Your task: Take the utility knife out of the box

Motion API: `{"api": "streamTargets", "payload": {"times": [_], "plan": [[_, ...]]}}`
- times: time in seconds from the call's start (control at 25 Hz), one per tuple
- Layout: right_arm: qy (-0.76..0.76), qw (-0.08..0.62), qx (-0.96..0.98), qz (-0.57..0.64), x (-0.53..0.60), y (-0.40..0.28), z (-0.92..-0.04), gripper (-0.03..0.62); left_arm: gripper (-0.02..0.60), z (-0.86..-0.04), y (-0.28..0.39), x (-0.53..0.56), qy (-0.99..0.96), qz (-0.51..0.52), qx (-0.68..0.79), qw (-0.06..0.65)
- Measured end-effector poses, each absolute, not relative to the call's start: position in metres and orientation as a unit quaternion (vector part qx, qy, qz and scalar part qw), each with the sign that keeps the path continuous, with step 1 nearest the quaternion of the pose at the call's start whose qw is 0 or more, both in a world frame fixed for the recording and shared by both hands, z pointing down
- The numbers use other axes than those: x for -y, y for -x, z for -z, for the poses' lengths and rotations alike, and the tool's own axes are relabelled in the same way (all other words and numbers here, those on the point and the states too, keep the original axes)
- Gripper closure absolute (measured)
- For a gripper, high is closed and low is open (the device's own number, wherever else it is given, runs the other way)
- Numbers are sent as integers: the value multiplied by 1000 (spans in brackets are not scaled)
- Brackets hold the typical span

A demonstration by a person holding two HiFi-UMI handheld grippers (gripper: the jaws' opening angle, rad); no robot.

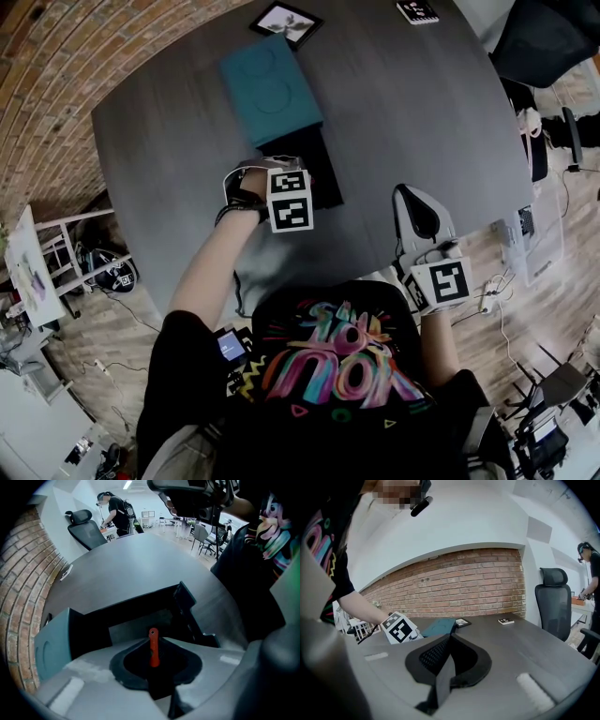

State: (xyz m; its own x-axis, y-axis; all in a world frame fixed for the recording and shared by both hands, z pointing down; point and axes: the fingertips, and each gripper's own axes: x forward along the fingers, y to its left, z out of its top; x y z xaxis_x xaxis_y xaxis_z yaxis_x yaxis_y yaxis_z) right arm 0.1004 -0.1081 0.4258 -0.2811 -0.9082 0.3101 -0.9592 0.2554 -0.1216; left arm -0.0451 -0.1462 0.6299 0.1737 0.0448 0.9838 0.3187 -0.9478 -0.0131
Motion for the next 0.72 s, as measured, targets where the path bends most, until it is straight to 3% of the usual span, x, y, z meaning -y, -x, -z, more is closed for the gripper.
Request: {"api": "streamTargets", "payload": {"times": [0.72], "plan": [[-537,73,832,-119,122,-86,-402,594,526,-571,60,157,794,604,-24,67]]}}
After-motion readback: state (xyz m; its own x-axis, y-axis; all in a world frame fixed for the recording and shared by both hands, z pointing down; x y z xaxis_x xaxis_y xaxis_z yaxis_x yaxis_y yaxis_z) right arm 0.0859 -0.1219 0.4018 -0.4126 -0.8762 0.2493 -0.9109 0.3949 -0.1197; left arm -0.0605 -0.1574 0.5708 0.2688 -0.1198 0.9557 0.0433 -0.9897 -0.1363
